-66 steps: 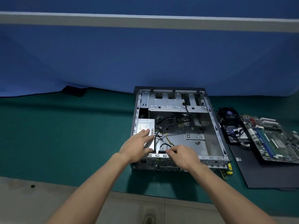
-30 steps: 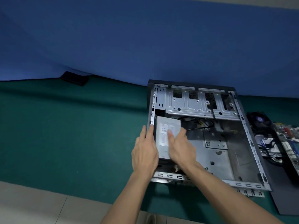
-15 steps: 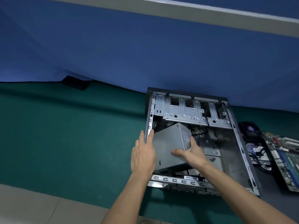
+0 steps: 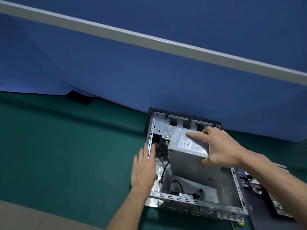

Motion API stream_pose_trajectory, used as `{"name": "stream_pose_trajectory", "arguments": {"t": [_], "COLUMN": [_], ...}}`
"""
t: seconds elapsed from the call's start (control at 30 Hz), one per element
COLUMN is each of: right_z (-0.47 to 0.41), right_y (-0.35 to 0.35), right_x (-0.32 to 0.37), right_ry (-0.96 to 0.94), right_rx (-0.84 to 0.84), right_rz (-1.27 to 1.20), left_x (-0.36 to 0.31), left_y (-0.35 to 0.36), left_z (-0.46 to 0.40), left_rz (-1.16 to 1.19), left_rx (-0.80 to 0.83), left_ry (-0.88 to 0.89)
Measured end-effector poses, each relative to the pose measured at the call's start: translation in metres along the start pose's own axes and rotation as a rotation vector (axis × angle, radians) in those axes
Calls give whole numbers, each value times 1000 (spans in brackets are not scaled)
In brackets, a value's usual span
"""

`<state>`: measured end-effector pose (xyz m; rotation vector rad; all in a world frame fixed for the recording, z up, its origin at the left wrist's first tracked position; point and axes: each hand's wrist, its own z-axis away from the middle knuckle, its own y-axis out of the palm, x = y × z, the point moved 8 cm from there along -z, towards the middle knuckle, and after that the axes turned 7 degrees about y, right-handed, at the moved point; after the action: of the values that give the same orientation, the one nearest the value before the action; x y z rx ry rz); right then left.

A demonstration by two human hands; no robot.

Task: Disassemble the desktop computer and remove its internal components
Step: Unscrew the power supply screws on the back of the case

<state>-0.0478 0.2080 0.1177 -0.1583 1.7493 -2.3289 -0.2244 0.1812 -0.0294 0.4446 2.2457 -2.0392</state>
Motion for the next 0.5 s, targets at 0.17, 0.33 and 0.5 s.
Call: {"name": "stream_pose_trajectory", "arguments": {"t": [0.17, 0.33, 0.5], "right_z": [34, 60, 80], "right_y": [-6, -33, -66], "right_x": [-17, -35, -58], "right_ry": [21, 58, 132], "right_rx": [23, -24, -52], "right_rz": [76, 84, 21], "left_x": [-13, -43, -116], "left_y": [3, -9, -24], "left_z": [-2, -13, -35], "left_rz": [-79, 7, 300], "left_rx": [46, 47, 80], "left_ry": [149, 354, 523]}}
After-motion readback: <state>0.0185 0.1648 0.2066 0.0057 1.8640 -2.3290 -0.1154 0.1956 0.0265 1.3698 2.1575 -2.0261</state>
